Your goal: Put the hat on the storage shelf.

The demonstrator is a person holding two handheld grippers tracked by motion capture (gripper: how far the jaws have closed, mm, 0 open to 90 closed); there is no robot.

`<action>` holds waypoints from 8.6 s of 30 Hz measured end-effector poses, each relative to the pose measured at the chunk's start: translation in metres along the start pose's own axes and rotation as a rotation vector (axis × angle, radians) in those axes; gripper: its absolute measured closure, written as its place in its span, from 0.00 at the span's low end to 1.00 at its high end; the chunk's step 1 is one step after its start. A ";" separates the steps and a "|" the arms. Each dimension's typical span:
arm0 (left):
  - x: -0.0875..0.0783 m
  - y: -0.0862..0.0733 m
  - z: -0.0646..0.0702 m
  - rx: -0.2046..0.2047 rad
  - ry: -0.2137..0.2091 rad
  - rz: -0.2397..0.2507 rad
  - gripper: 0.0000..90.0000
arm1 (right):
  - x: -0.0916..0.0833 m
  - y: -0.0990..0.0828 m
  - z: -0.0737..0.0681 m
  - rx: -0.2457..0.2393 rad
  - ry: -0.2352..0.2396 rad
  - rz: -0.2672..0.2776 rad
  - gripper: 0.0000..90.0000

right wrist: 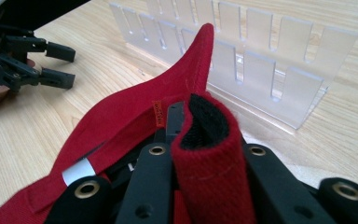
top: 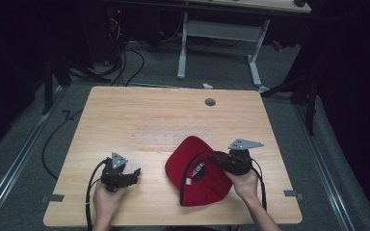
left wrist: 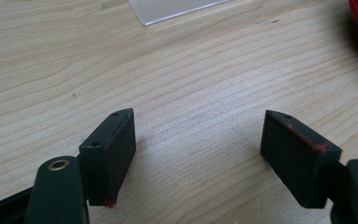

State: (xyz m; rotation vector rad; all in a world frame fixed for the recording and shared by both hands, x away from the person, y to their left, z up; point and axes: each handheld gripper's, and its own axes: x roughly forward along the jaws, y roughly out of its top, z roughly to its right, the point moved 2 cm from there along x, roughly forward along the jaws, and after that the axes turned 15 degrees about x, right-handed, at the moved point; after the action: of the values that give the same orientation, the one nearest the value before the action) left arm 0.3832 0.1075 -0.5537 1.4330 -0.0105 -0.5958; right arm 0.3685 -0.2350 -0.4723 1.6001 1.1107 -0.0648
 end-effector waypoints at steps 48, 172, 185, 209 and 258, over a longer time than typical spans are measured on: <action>-0.008 0.016 0.101 0.201 -0.236 0.081 0.30 | -0.022 0.048 -0.024 -0.017 -0.012 0.054 0.90; -0.058 0.068 0.078 0.135 -0.380 0.104 0.94 | 0.007 -0.015 0.026 0.105 -0.122 0.026 0.46; -0.057 0.079 0.057 0.036 -0.375 0.149 0.94 | 0.025 -0.042 0.043 0.100 -0.252 -0.002 0.46; -0.047 0.109 0.039 -0.074 -0.346 0.186 0.94 | 0.039 -0.047 0.044 0.036 -0.355 -0.040 0.37; 0.022 0.145 -0.007 -0.087 -0.208 0.287 0.94 | 0.039 -0.048 0.043 0.039 -0.354 -0.040 0.36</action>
State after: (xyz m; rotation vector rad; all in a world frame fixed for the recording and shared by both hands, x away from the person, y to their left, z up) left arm 0.4591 0.1077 -0.4277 1.2519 -0.3452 -0.4984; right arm 0.3793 -0.2489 -0.5452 1.5283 0.8687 -0.3836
